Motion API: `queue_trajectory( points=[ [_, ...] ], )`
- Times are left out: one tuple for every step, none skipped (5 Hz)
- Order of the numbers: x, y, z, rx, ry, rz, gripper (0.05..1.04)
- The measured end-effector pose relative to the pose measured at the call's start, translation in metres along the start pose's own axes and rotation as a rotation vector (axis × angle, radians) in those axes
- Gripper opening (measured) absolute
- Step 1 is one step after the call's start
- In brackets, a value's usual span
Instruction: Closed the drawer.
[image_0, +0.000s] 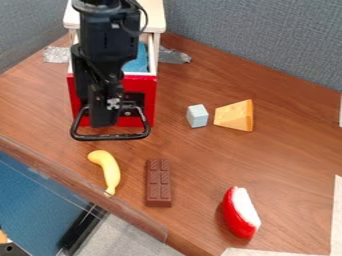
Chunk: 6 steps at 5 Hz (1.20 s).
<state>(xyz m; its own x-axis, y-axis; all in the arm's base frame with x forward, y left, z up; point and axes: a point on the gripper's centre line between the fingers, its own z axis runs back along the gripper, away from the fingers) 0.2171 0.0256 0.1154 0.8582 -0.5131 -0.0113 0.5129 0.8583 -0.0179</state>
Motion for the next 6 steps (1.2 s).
queue_trajectory(
  points=[
    [0.004,-0.006,-0.013,0.051,-0.004,0.157,1.001],
    [0.005,-0.011,-0.023,0.056,-0.022,0.312,1.001],
    [0.005,-0.02,-0.038,0.064,-0.053,0.455,1.001],
    [0.005,-0.022,-0.046,0.054,-0.122,0.542,1.001],
    [0.003,-0.019,-0.055,0.067,-0.209,0.627,1.001],
    [-0.001,-0.012,-0.061,0.101,-0.278,0.689,1.001]
  ],
)
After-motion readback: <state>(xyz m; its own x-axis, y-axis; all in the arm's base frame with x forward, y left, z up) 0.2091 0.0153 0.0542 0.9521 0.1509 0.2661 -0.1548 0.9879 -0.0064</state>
